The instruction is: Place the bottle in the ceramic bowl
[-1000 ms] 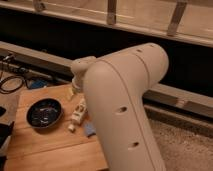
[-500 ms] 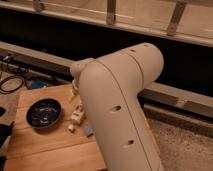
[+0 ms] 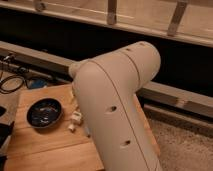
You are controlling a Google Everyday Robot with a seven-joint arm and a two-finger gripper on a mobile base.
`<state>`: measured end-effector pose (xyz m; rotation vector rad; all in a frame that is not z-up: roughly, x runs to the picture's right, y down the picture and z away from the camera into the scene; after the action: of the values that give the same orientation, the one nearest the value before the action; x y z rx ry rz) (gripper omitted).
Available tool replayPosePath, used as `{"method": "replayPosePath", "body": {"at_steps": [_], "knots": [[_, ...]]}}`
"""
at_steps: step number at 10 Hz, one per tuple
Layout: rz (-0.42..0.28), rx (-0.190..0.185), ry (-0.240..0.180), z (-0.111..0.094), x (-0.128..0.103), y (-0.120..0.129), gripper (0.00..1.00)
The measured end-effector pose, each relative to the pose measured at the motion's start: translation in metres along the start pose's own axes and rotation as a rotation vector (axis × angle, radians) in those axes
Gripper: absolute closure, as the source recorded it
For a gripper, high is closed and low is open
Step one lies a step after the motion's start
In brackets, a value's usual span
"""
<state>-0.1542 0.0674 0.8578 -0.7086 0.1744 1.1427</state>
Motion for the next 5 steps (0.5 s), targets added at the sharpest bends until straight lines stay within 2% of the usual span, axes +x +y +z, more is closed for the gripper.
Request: {"method": "replayPosePath", "body": {"at_steps": [5], "knots": [[0.089,0.030,0.059,0.013,0.027,-0.010,0.31]]}}
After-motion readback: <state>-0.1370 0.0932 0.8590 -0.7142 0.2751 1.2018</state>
